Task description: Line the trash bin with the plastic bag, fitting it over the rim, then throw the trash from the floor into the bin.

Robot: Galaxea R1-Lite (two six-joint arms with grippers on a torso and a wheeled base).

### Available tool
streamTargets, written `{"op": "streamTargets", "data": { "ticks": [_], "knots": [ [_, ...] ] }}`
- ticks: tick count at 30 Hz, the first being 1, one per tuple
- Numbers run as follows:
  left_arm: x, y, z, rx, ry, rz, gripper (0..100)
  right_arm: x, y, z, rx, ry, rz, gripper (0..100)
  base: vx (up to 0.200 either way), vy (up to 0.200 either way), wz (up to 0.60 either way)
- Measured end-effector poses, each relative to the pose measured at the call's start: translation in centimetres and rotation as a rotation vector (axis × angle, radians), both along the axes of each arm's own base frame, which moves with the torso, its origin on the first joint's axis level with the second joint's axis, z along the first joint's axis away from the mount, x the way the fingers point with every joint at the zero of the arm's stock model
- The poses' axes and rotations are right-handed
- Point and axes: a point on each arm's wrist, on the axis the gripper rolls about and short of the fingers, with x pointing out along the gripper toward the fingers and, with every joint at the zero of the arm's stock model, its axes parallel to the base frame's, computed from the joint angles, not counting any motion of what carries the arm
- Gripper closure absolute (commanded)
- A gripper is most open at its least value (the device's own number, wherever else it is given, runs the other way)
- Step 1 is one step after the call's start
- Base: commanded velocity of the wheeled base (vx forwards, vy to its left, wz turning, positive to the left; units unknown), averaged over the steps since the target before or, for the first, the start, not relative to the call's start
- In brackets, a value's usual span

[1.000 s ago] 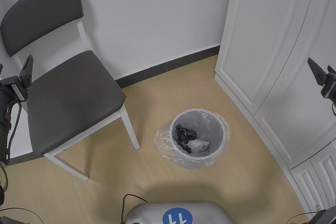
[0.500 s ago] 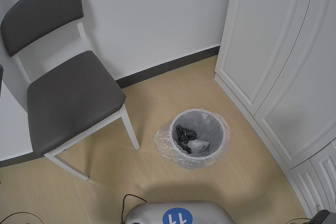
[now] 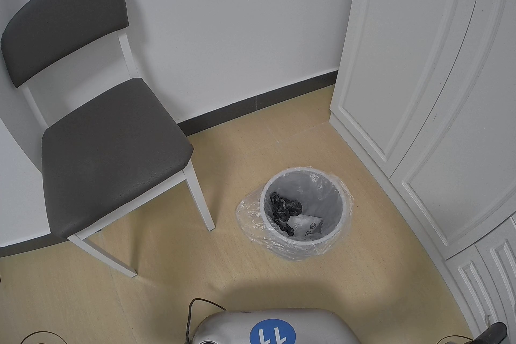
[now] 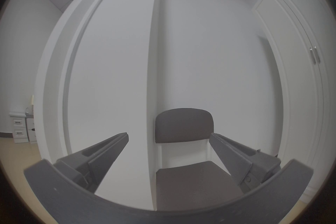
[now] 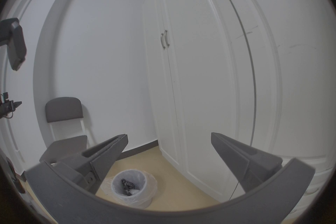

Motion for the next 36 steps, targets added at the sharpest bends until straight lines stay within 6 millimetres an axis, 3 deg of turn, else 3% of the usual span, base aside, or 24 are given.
{"op": "streamTargets", "data": {
  "ticks": [12, 17, 29, 36],
  "knots": [
    [-3.8, 0.3, -2.5, -0.020, -0.002, 0.060, 0, -1.0, 0.3, -2.1, 0.031, -0.031, 0.016, 0, 0.000, 0.000, 0.00],
    [-4.6, 0.2, -5.0, -0.043, 0.011, 0.059, 0, -1.1, 0.3, -2.3, 0.034, -0.034, 0.015, 0, 0.000, 0.000, 0.00],
    [-5.8, 0.0, -10.3, 0.019, 0.094, -0.075, 0, -0.5, 0.4, -3.4, 0.007, -0.020, 0.055, 0, 0.000, 0.000, 0.00],
    [-5.1, -0.3, -12.8, 0.065, 0.162, -0.177, 0, -0.2, 0.4, -3.8, -0.044, -0.103, 0.061, 0, 0.000, 0.000, 0.00]
  ]
}}
